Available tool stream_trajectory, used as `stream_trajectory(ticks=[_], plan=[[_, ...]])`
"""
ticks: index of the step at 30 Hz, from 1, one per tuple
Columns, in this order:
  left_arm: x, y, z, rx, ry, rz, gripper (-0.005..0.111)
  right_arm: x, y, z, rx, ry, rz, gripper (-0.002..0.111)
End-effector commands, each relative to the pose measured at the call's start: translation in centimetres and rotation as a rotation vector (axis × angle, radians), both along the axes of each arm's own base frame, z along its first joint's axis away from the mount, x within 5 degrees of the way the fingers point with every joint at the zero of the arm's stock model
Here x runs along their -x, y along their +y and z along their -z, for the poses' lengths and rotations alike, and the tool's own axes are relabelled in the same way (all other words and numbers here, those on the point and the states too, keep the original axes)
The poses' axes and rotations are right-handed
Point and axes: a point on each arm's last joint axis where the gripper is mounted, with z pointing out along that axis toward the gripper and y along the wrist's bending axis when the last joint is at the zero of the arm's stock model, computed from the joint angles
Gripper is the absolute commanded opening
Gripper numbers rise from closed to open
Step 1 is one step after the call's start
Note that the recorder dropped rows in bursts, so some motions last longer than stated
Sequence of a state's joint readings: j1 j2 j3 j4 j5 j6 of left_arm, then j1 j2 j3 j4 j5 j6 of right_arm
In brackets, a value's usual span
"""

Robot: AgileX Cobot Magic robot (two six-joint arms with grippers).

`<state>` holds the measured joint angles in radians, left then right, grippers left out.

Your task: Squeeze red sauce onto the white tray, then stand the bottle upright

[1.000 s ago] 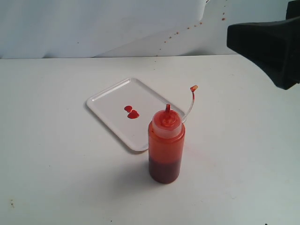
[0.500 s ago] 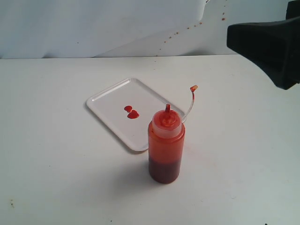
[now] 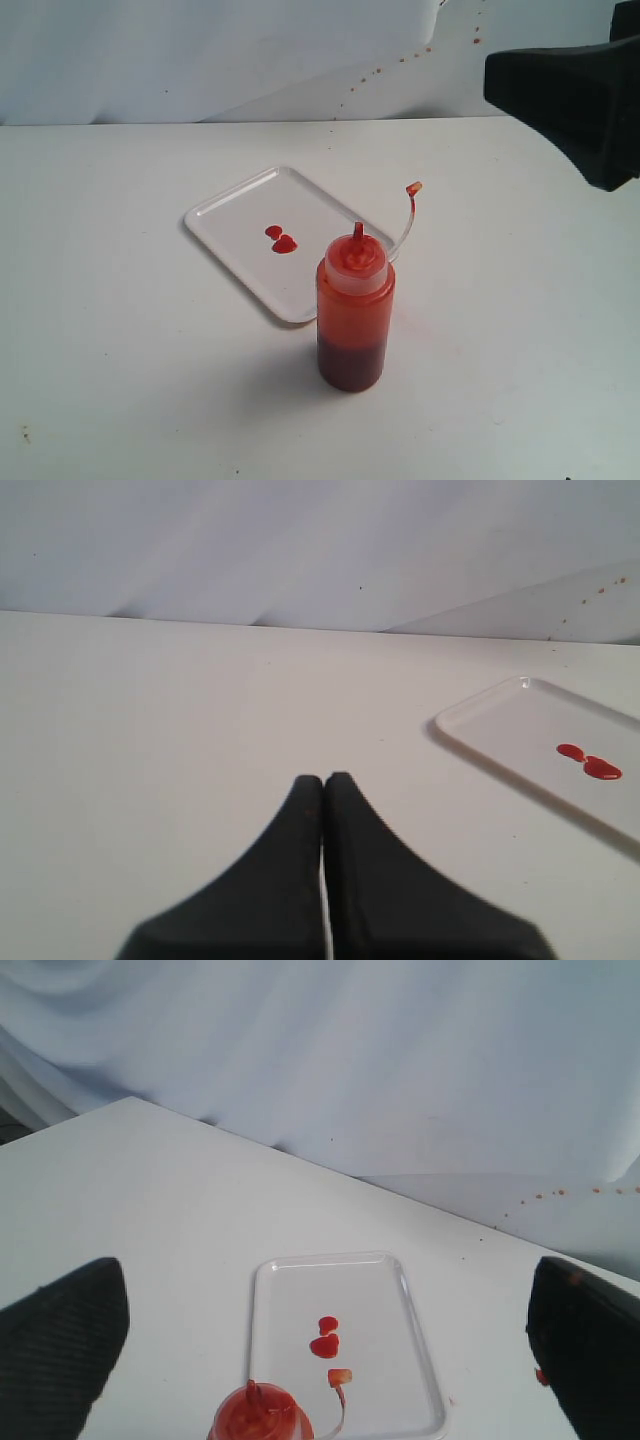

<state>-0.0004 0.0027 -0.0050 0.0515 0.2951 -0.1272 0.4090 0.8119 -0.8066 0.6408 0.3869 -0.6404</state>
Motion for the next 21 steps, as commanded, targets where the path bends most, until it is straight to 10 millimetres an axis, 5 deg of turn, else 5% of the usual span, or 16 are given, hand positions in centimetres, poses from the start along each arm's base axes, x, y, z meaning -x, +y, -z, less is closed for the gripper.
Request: stream_trajectory(ticks=[1, 7, 13, 16, 21], plan=[[0.0, 0.0, 0.1, -0.013, -0.006, 0.005, 0.000, 0.1, -0.1, -0.3, -0.009, -0.015, 0.006, 0.105], [0.0, 0.0, 0.1, -0.011, -0.006, 0.005, 0.000, 0.2, -0.5, -0.6, -0.030, -0.023, 0.031, 0.105], [0.0, 0.0, 0.1, -0.011, -0.006, 0.005, 0.000, 3.9, -4.8, -1.4, -0.098, -0.091, 0.237, 0.105], [0.0, 0.0, 0.1, -0.013, -0.006, 0.005, 0.000, 5.6, -6.6, 0.0, -0.061, -0.225, 0.418, 0.105], [0.0, 0.0, 0.1, -0.013, -0.008, 0.005, 0.000, 5.4, -6.8, 1.5, 0.117, -0.274, 0.416, 0.105]])
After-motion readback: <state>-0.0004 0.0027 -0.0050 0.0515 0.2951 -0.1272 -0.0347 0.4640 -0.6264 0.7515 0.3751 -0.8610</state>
